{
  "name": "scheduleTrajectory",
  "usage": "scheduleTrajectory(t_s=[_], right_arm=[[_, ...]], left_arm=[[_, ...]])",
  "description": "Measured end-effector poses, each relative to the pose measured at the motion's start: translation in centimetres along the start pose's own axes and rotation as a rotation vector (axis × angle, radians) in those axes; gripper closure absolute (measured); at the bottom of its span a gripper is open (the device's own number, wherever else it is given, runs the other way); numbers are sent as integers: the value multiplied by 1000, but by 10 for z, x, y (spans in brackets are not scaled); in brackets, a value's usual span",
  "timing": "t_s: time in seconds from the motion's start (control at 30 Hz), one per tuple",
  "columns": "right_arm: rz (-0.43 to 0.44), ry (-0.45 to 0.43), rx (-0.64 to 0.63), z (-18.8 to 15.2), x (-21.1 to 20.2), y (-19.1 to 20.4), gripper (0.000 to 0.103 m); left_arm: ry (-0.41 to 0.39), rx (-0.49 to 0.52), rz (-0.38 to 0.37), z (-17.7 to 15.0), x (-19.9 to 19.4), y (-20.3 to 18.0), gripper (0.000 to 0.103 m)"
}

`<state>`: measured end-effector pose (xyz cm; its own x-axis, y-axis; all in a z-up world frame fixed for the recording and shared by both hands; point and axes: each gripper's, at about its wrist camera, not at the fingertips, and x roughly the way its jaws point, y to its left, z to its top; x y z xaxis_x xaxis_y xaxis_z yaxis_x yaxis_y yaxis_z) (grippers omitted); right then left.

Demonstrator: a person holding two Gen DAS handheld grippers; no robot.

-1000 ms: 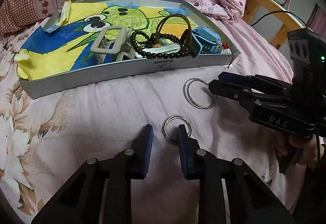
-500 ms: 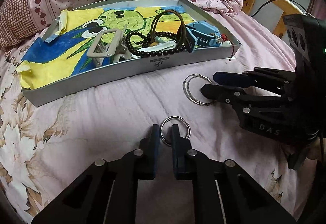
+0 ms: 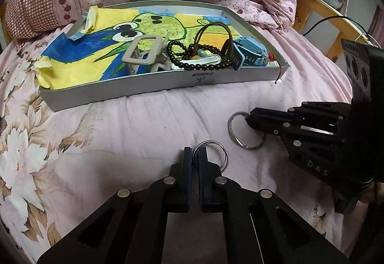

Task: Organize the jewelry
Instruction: 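Grasp the small silver hoop with the left tool while the right grasps the large hoop, then carry both silver hoops into the grey tray and open both tools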

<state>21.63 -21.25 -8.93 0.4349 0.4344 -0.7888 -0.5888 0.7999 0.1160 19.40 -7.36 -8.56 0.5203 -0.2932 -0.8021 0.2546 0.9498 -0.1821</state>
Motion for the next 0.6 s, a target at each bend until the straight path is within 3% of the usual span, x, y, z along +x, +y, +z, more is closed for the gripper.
scheduleTrajectory(t_s=[0.27, 0.6], right_arm=[[16, 4, -57, -3, -6, 17, 98], [-22, -157, -14, 7, -34, 8, 99]], left_arm=[[-21, -18, 7, -2, -12, 5, 101], [-119, -42, 47, 18, -33, 16, 101]])
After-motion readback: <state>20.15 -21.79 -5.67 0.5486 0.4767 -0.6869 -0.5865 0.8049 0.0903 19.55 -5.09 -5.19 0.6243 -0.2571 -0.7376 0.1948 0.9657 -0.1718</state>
